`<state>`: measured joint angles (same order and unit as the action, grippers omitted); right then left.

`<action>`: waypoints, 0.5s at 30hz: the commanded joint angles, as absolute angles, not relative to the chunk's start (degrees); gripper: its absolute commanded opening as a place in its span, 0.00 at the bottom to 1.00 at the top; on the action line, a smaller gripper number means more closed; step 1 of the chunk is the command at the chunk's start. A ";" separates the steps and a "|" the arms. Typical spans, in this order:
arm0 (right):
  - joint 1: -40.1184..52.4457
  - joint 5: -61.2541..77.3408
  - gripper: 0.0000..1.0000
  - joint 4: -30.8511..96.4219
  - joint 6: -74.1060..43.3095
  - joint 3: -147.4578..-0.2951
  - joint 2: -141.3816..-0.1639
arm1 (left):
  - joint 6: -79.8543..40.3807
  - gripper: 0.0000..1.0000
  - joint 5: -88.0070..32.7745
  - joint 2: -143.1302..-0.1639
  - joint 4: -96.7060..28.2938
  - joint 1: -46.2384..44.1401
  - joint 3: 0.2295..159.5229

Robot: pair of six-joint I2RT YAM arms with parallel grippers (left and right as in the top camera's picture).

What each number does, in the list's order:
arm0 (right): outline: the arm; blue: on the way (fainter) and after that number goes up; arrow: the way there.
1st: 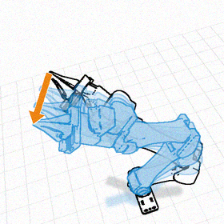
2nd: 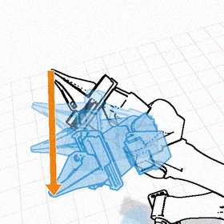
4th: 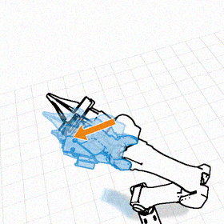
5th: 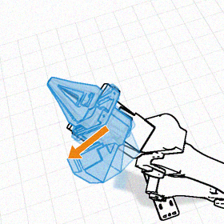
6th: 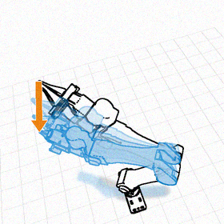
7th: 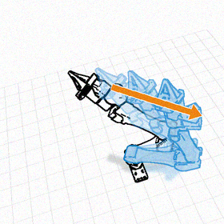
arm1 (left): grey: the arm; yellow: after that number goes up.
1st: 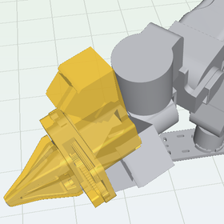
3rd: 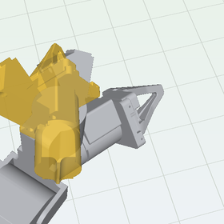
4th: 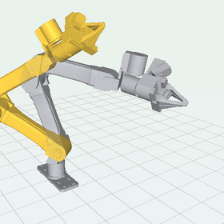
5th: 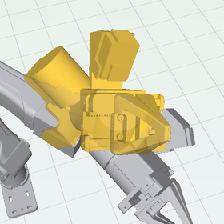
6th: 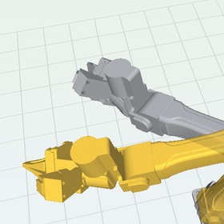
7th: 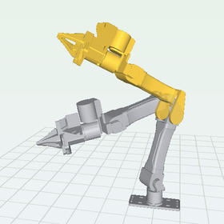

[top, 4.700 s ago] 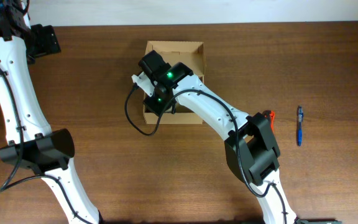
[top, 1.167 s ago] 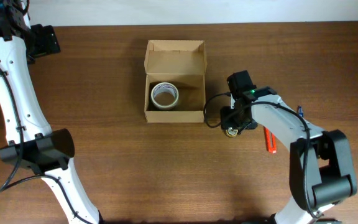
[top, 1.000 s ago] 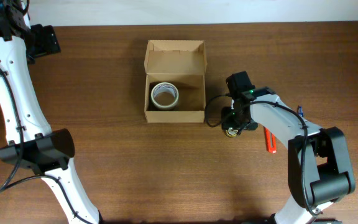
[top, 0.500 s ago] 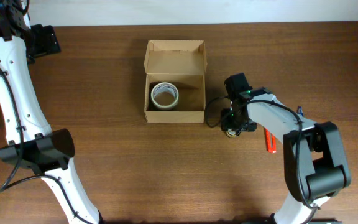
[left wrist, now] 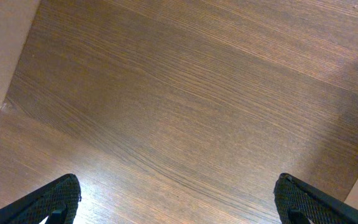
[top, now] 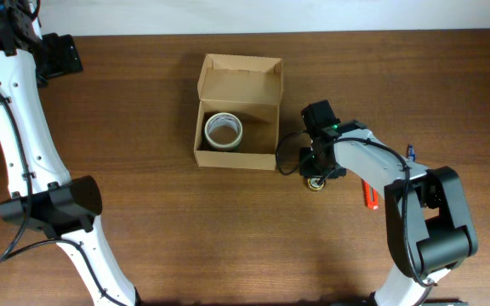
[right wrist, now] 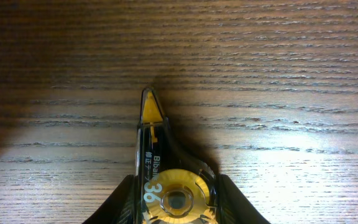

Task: Pack container
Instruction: 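Lower the right gripper onto the yellow correction tape and grasp it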

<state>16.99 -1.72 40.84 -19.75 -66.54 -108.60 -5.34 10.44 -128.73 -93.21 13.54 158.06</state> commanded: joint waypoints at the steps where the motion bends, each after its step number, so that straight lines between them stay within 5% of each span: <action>1: 17.63 -2.20 0.29 41.12 -20.45 -65.78 -109.47 | -4.40 1.00 9.85 -127.48 -93.06 13.67 157.62; 15: 17.63 -3.36 0.23 41.08 -20.45 -65.78 -109.47 | -4.40 1.00 9.85 -127.48 -93.06 13.67 157.62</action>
